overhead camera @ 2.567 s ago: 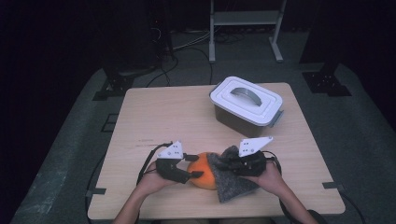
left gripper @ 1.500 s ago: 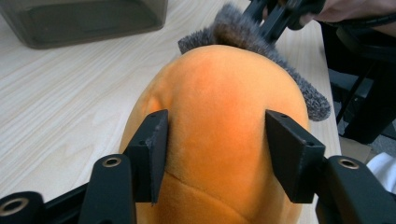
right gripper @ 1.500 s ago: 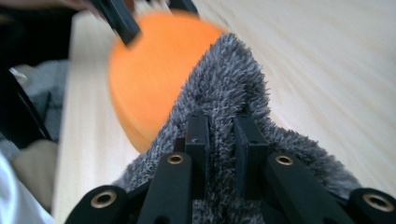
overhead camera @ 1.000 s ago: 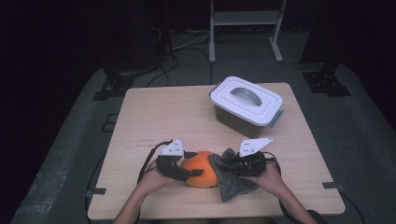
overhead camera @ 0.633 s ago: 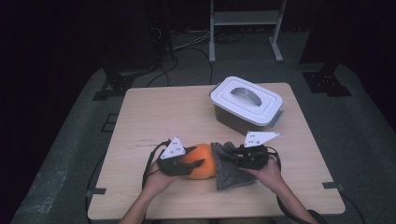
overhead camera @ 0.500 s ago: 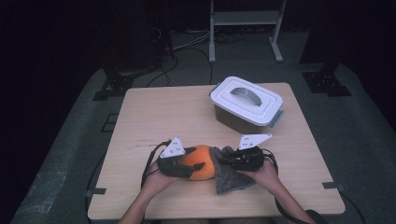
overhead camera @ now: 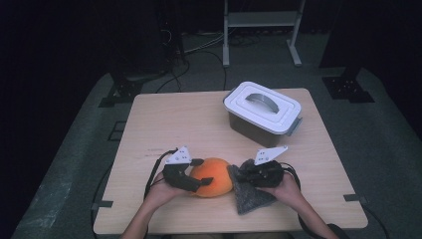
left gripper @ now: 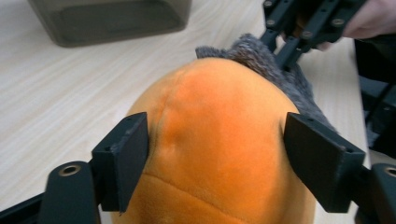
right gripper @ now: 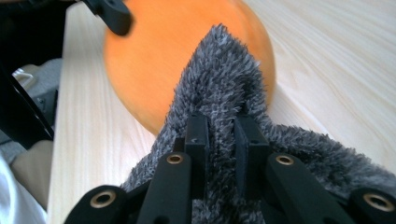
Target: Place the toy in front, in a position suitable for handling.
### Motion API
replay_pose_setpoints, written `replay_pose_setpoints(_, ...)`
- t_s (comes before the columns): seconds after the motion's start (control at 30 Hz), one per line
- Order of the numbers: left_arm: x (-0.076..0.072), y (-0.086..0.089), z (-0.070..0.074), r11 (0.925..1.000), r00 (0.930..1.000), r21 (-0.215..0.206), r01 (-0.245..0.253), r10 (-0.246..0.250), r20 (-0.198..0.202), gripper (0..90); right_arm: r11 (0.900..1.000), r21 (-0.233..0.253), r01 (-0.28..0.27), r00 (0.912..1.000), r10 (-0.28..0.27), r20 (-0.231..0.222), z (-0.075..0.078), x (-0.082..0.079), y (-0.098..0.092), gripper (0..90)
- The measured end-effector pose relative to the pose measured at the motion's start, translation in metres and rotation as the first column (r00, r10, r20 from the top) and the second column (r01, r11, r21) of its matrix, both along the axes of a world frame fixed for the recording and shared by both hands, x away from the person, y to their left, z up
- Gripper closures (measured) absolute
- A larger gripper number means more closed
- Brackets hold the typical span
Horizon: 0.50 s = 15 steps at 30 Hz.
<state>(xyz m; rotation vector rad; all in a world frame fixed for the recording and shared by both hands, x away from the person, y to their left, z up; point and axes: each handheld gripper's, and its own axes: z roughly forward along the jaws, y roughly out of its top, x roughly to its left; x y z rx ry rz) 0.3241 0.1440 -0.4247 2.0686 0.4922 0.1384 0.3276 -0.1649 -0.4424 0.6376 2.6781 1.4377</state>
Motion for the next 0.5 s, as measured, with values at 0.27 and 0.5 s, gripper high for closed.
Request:
replay_pose_setpoints(0.27,-0.003,0.0,-0.001,0.9985,0.9983,0.01,0.054,-0.054,0.023,25.6,0.99,0.139,-0.024,0.9989,0.018,0.042,0.022,-0.007,0.005,76.6)
replay_pose_setpoints(0.5,0.002,0.003,-0.001,0.9997,0.9997,0.011,0.022,-0.022,-0.012,8.2,0.994,0.089,-0.065,0.9975,0.063,0.032,0.012,-0.008,0.016,76.5)
